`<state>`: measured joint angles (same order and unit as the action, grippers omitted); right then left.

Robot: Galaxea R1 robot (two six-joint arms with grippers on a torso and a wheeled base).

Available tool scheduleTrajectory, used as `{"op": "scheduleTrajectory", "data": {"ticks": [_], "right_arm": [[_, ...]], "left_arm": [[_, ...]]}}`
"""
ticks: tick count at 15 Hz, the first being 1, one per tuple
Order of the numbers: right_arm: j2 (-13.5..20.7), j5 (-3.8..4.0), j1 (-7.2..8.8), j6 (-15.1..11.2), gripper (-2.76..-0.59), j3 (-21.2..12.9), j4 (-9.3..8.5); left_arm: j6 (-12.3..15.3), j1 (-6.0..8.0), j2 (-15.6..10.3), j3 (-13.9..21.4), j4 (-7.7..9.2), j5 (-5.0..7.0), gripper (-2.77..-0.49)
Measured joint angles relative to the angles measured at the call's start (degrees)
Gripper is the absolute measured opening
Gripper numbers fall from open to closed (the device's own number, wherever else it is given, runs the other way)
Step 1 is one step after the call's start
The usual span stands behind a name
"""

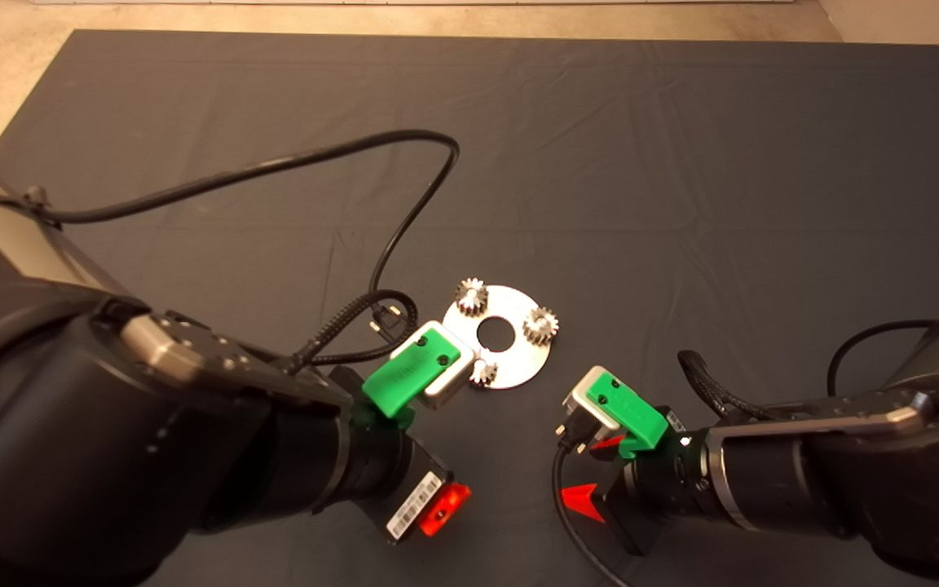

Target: Install three planetary gears onto the carrier pins

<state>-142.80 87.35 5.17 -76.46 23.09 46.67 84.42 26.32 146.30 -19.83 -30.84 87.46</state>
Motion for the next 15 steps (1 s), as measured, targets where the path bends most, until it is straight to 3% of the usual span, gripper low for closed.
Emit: {"op": "scheduleTrajectory", "data": {"ticks": [1, 2, 3, 4, 5, 7, 9, 11, 13, 14, 15], "right_arm": [[2.49, 0.07, -0.29, 0.0, -1.94, 0.0, 1.21], [4.94, 0.39, -0.43, 0.0, -1.94, 0.0, 2.08], [6.34, 0.92, -0.55, 0.0, -1.94, 0.0, 2.73], [6.64, 1.08, -0.6, -0.02, -1.94, 0.0, 2.95], [6.58, 0.49, -0.71, 0.02, -1.94, -0.05, 3.57], [6.96, 0.39, -1.79, 0.05, -1.94, -0.07, 4.63], [7.15, 0.41, -2.96, 0.11, -1.94, -0.07, 5.42], [7.3, 0.41, -3.44, 0.13, -1.94, -0.07, 6.01], [7.32, 0.35, -3.48, 0.13, -1.94, -0.09, 6.25], [7.6, 0.41, -3.81, 0.12, -1.94, -0.09, 6.45], [7.63, 0.41, -4.17, 0.13, -1.94, -0.09, 6.49]], "left_arm": [[0.01, -0.73, -0.94, 0.16, -0.96, 0.0, -0.64], [0.02, -2.59, -1.74, 0.22, -2.55, 0.02, -0.64], [0.04, -4.63, -1.95, 0.22, -3.55, 0.11, -0.64], [0.05, -5.58, -1.75, 0.24, -4.14, 0.02, -0.64], [0.04, -5.71, -1.54, 0.24, -5.12, -0.06, -0.64], [0.04, -6.14, -2.12, 0.33, -6.14, 0.02, -0.64], [0.02, -7.92, -2.72, 0.33, -7.39, 0.0, -0.64], [-0.77, -12.1, -3.6, 0.33, -10.71, 0.02, -0.64], [-2.19, -18.66, -4.09, 0.33, -14.32, 0.0, -0.64], [-2.69, -20.95, -4.65, 0.33, -15.3, -0.05, -0.64], [-3.15, -21.86, -5.71, 0.33, -16.16, -0.06, -0.64]]}}
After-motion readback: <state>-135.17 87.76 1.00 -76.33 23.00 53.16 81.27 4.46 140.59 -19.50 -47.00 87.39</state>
